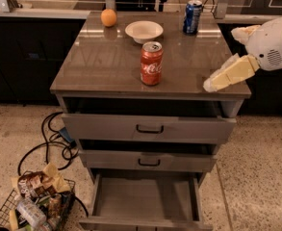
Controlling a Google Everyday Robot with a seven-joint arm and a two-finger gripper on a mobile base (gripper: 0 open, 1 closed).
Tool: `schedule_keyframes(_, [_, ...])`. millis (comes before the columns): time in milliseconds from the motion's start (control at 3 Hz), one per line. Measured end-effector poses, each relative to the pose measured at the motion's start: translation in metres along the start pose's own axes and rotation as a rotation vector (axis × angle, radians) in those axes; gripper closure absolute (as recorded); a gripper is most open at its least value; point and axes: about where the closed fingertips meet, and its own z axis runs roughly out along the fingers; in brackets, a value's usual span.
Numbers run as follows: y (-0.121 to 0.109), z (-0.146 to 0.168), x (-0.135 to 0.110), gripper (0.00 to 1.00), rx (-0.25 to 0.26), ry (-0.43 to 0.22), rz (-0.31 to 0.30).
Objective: Place coke can into paper bowl
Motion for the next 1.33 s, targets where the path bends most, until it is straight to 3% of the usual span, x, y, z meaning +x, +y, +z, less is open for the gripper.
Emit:
schedule_keyframes(333, [-0.017,0.024,-0.013,0.0,-0.001,-0.166,0.057])
schedule_keyframes(667, [-0.026,0.053,-0.028,0.0,-0.008,-0.304,0.062])
schedule_keyframes(1333, [-0.027,0.077,-0.027,0.0,-0.035,-0.351,0.088])
